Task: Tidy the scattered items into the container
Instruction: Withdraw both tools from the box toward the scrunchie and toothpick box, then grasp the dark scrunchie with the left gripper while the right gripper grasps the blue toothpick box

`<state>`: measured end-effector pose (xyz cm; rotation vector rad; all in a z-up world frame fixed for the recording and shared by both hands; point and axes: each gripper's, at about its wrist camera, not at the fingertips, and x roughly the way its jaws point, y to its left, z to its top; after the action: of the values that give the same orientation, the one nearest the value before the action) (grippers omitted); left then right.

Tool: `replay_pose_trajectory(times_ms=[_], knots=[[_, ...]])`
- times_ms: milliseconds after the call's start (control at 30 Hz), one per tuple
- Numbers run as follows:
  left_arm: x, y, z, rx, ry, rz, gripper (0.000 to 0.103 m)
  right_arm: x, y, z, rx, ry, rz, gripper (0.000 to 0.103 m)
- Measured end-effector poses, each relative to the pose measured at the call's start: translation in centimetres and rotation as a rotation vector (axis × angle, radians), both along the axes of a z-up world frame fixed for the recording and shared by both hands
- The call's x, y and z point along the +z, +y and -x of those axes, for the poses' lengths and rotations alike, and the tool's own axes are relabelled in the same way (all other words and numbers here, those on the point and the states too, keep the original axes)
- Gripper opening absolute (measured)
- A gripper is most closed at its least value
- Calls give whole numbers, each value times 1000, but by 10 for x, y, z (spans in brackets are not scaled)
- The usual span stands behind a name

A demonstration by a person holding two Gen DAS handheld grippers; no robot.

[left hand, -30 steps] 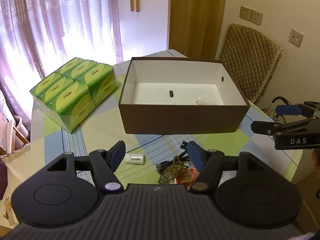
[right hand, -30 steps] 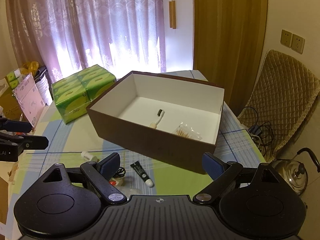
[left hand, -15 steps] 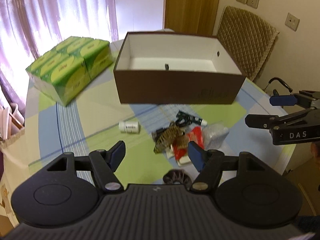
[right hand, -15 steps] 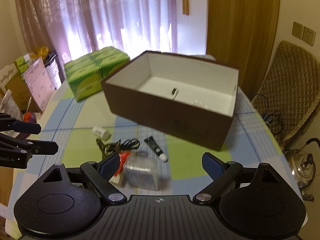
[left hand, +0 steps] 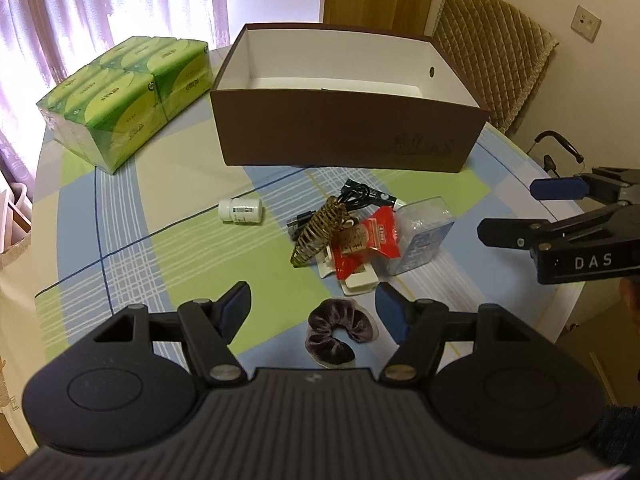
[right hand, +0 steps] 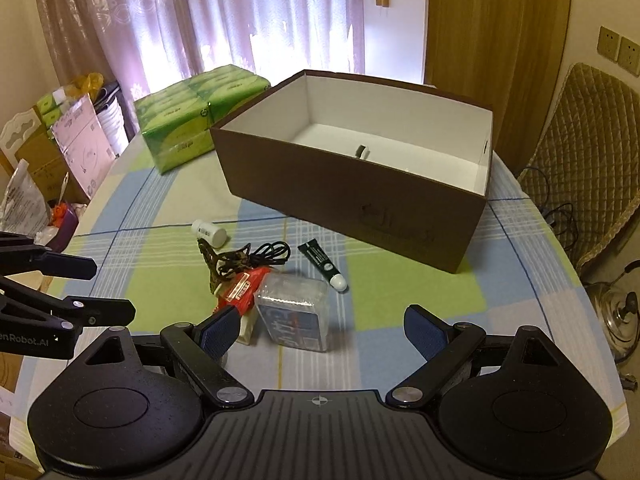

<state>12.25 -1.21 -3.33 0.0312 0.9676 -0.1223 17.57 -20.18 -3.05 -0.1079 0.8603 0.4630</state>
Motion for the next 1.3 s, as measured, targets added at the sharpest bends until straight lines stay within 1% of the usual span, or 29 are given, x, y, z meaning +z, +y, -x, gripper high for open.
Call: replay_pose_trajectory(times_ms=[200, 400, 600, 867, 1133, 1233, 1300], knots=[[-14, -5, 0, -11, 24, 7, 65, -11, -3, -1, -8, 26, -1, 94], [-31, -11, 3, -52, 25, -3, 65, -28, -9, -2, -13, 63, -15, 94], [-51, -14, -1, -71, 47, 15, 65, -46, -9, -4, -10, 100, 7, 94], [-75, -14, -11, -76, 111, 5, 65, -56, -11, -11, -9, 135, 18, 94], [-85, -16, -23, -62, 134, 24, 65, -63, -7, -19, 8, 157, 26, 94], [-91, -16, -29, -55, 138, 19, 65, -64, -5, -21, 17, 161, 30, 94], [-93, -18, -30, -68, 135, 15, 62, -65, -4, -22, 23, 163, 34, 94]])
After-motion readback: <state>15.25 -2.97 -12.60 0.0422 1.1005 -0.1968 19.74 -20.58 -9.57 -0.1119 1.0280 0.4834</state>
